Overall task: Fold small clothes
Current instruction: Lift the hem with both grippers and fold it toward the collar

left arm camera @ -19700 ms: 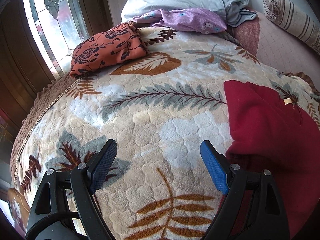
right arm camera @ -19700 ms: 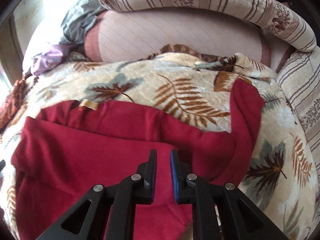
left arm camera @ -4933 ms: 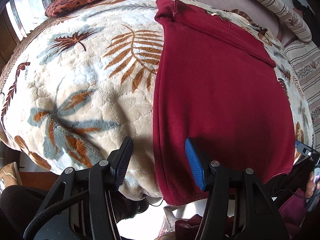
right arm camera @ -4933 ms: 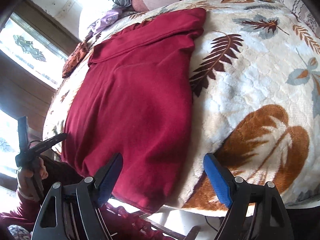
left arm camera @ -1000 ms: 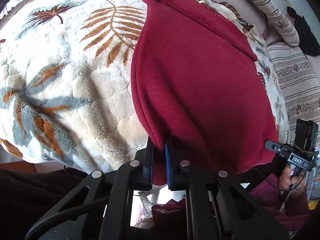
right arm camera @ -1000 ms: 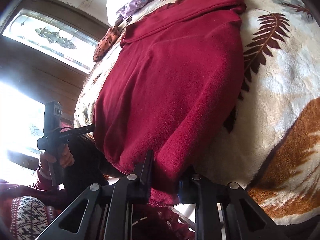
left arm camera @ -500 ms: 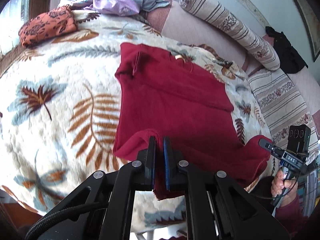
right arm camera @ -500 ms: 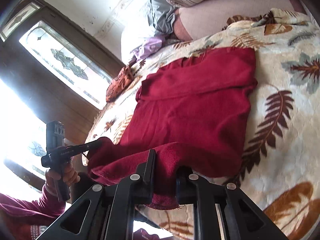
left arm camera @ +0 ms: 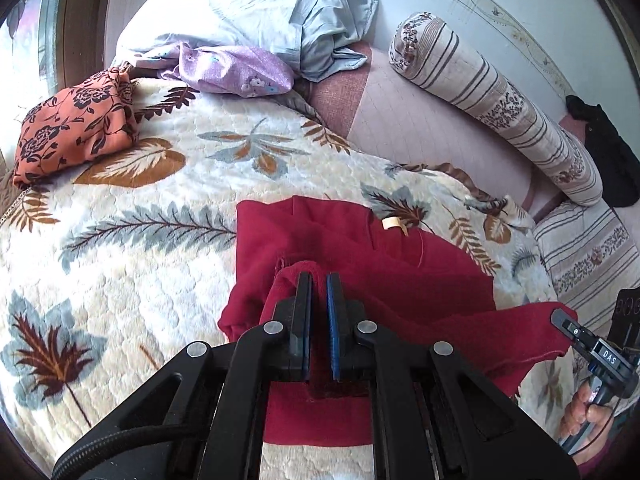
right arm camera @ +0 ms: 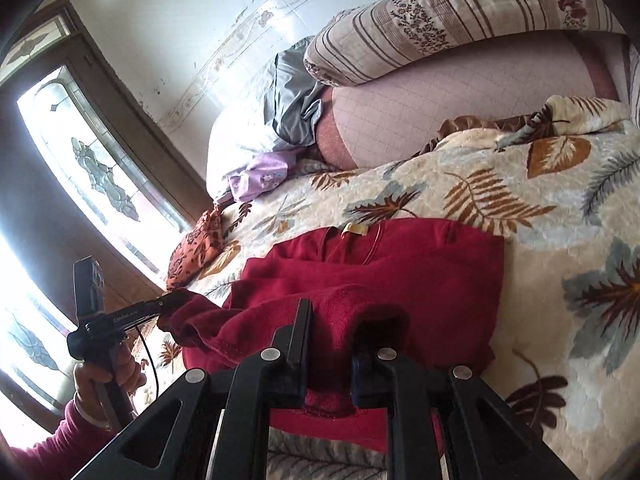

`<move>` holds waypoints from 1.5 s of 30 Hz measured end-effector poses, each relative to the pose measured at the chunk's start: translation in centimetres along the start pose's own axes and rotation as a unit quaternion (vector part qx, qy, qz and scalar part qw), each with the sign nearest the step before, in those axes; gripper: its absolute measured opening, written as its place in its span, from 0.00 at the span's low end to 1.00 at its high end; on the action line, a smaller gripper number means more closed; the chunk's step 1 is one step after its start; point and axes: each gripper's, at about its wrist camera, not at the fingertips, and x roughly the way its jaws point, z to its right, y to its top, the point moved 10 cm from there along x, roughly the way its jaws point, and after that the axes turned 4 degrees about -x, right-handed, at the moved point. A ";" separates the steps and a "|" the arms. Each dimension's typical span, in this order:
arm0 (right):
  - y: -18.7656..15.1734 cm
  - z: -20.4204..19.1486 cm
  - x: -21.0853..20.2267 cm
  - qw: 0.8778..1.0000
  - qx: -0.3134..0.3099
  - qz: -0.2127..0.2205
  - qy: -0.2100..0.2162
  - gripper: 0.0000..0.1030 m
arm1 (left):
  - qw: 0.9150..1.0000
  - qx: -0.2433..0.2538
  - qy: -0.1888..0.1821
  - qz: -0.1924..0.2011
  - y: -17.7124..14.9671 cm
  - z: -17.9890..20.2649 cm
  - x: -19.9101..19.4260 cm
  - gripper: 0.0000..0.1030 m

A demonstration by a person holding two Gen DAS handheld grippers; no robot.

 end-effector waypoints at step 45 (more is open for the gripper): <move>2.5 9.8 11.3 0.994 0.049 -0.057 -0.083 0.13 | 0.991 0.033 0.131 -0.005 3.4 -2.0 11.0 0.06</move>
